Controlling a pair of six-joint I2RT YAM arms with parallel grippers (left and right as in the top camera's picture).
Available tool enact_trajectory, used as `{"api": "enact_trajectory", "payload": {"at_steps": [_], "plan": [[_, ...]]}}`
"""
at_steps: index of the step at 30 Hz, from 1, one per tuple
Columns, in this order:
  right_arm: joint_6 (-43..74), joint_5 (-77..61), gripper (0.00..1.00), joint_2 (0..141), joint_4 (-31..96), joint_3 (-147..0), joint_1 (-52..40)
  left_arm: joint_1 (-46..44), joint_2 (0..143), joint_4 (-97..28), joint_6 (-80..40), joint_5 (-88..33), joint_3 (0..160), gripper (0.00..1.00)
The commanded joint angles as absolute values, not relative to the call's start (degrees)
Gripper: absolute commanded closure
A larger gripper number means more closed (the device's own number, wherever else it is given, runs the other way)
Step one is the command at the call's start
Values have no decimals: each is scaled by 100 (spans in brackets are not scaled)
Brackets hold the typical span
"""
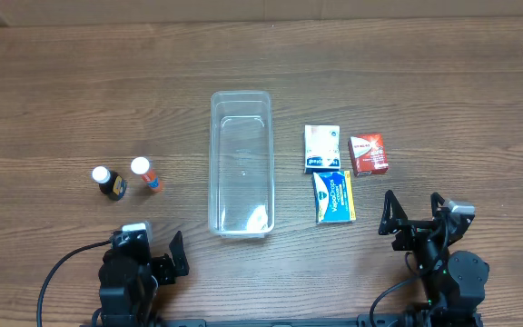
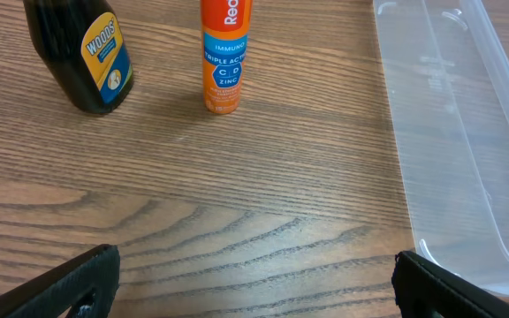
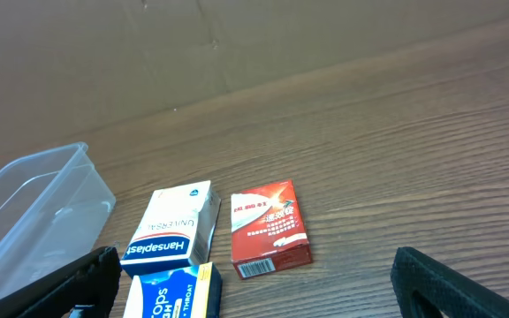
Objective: Pack container
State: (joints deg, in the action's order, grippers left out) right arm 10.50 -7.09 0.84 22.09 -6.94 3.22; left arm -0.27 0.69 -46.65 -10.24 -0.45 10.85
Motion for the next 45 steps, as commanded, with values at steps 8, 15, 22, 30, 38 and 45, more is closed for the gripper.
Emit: {"api": "enact_trajectory", "payload": {"at_steps": [8, 15, 22, 30, 38, 45], "plan": [[1070, -714, 0, 23, 2174, -655, 301, -36, 25, -4648, -899, -69, 1050, 0], [1070, -714, 0, 23, 2174, -655, 301, -36, 25, -4650, -899, -69, 1050, 0], [1070, -714, 0, 27, 2176, -655, 301, -36, 25, -4648, -899, -69, 1050, 0], [1837, -1688, 0, 30, 1079, -690, 301, -36, 25, -4650, -899, -69, 1050, 0], [2143, -2877, 0, 2661, 1802, -3913, 301, -36, 25, -4648, -897, -69, 1050, 0], [1216, -3634, 0, 6982, 4539, -7815, 130, -36, 25, -4648, -899, -69, 1050, 0]]}}
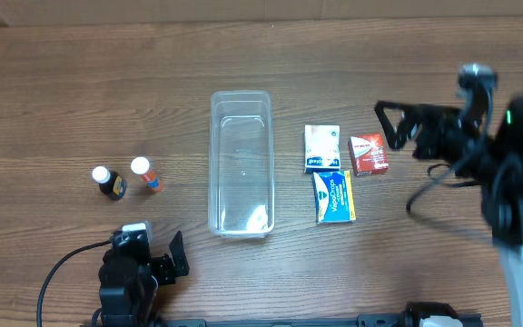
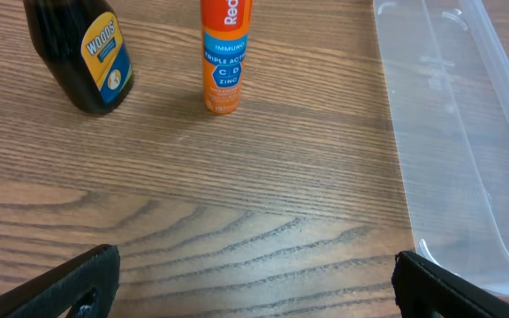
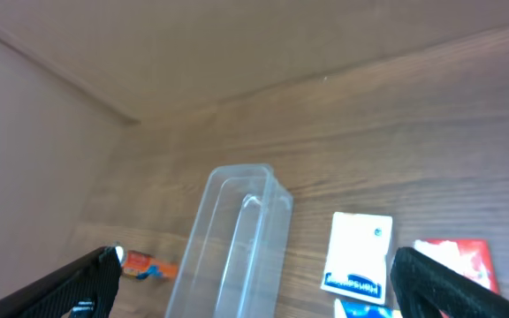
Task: Pack container
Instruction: 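Reach the right gripper to the white Hansaplast box and grasp it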
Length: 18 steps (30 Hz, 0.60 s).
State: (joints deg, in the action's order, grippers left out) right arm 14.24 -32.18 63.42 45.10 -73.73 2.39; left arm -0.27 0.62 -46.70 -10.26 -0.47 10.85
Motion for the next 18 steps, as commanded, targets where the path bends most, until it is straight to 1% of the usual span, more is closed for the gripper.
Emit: {"api": "enact_trajectory", "payload": {"at_steps": [1, 2, 4, 6, 8, 11, 16, 17, 18], "plan": [[1221, -3428, 0, 7546, 4521, -7950, -84, -36, 25, -4650, -899, -69, 1050, 0], [1286, -3076, 0, 7885, 4563, -8023, -292, -36, 25, -4650, -899, -69, 1050, 0], [1688, -1553, 0, 8796, 4639, -8123, -1037, -36, 25, -4650, -899, -69, 1050, 0], [2139, -395, 0, 9500, 4644, -8130, -1557, -36, 25, -4650, -899, -69, 1050, 0], [2386, -349, 0, 10156, 4668, -8130, -1767, -36, 25, -4648, -899, -69, 1050, 0], [2600, -364, 0, 10884, 4604, -8130, -1804, -36, 25, -4648, -899, -69, 1050, 0], [2705, -307, 0, 11555, 4530, -8130, -1806, -36, 25, -4648, -899, -69, 1050, 0], [2703, -296, 2, 11622, 4493, -8130, -1806, -36, 25, -4648, -899, -69, 1050, 0], [2705, -272, 8, 11629, 4440, -8130, -1804, -36, 25, -4650, -899, -69, 1050, 0]]}}
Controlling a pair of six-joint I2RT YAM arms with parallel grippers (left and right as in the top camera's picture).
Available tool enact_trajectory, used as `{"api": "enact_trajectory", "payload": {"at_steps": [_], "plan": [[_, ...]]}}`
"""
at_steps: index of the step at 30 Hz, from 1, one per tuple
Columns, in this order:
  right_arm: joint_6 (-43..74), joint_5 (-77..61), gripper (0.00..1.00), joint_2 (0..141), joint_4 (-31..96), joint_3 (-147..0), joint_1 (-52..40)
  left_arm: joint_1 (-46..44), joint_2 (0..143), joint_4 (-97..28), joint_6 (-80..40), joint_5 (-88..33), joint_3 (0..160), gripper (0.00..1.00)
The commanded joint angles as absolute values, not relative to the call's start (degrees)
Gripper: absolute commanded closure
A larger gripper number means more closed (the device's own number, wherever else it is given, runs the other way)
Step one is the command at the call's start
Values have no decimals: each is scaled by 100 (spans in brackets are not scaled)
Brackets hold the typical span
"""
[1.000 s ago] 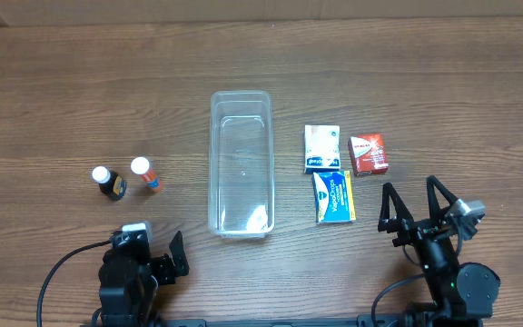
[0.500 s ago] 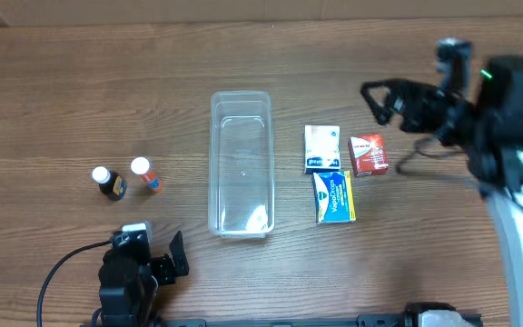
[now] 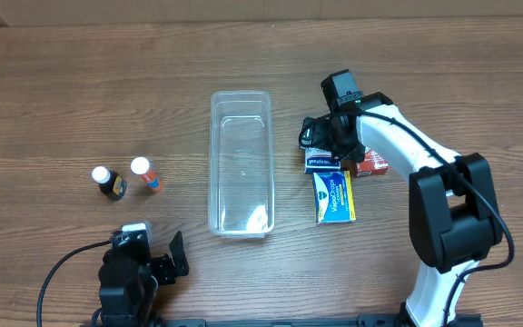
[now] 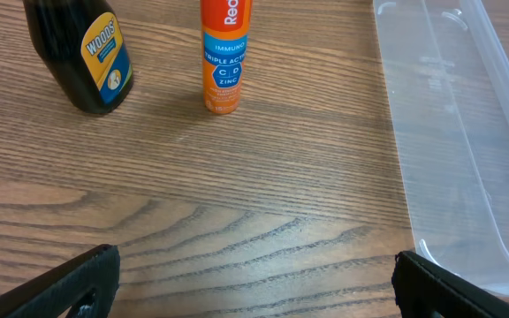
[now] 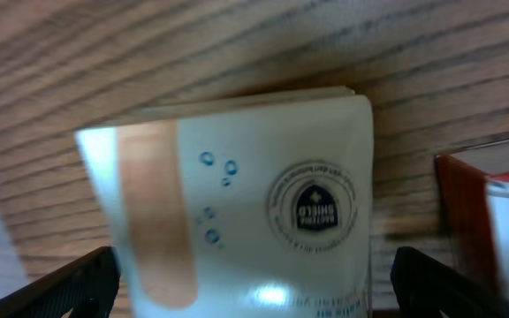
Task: Pack container
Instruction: 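Reach the right gripper to the white Hansaplast box and grasp it, then carry the white box left and drop it into the container, then grasp the blue-and-white box with the right gripper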
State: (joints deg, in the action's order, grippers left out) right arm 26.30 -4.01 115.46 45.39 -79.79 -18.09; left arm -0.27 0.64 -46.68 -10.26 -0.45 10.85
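The clear plastic container (image 3: 241, 163) lies empty mid-table; its near left corner shows in the left wrist view (image 4: 453, 132). My right gripper (image 3: 327, 141) is low over the white plaster box (image 5: 254, 203) and open (image 5: 254, 291), one finger on each side of the box. A red box (image 3: 375, 163) lies just right of it, its edge in the wrist view (image 5: 493, 221). In front of the white box lies a blue-and-yellow box (image 3: 334, 196). My left gripper (image 4: 254, 287) rests open at the front left.
A dark syrup bottle (image 3: 109, 183) (image 4: 82, 53) and an orange tablet tube (image 3: 145, 174) (image 4: 224, 53) stand upright left of the container. The bare wooden table (image 3: 80, 82) stretches around them.
My right gripper was high at the right, looking down on the container and boxes. Now it is low over the white box, still open. The left arm has not moved.
Both grippers first rested open at the table's front edge. Then the right arm was raised at the far right above the boxes. Now its open fingers straddle the white plaster box. No object has shifted.
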Motion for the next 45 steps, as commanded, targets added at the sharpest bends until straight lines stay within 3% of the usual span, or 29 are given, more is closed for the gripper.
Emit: {"api": "enact_trajectory", "payload": {"at_steps": [1, 4, 6, 10, 13, 17, 19, 26, 28, 34, 38, 41, 45], "plan": [[2705, -257, 15, 11629, 4377, -8130, -1804, -36, 25, -4648, -899, -69, 1050, 0], [2703, -89, 15, 11773, 4303, -8130, -1804, -36, 25, -4648, -899, -69, 1050, 0], [2703, -113, 28, 11804, 4429, -8167, -1806, -36, 25, -4650, -897, -69, 1050, 0], [2534, -110, 33, 11087, 5636, -9332, -1949, -36, 25, -4648, -899, -69, 1050, 0], [2532, -113, 36, 10503, 6296, -10141, -2611, -36, 25, -4648, -899, -69, 1050, 0], [2783, 3, 36, 10654, 5798, -10092, -3844, -36, 25, -4648, -899, -69, 1050, 0], [3103, 161, 31, 11069, 5225, -10038, -4045, -36, 25, -4648, -899, -69, 1050, 0], [3153, -368, 30, 12007, 3758, -10057, -3955, -36, 25, -4648, -899, -69, 1050, 0], [3148, -309, 8, 12001, 3695, -10136, -3933, -36, 25, -4648, -899, -69, 1050, 0], [3098, -309, 3, 10694, 5070, -10477, -3173, -36, 25, -4648, -897, -69, 1050, 0], [2615, -440, 0, 10204, 6851, -10398, -2115, -36, 25, -4650, -899, -69, 1050, 0], [2099, -849, 6, 10215, 6820, -10029, -2215, -36, 25, -4648, -899, -69, 1050, 0], [2193, -648, 4, 10217, 7041, -9094, -2248, -36, 25, -4648, -899, -69, 1050, 0]]}}
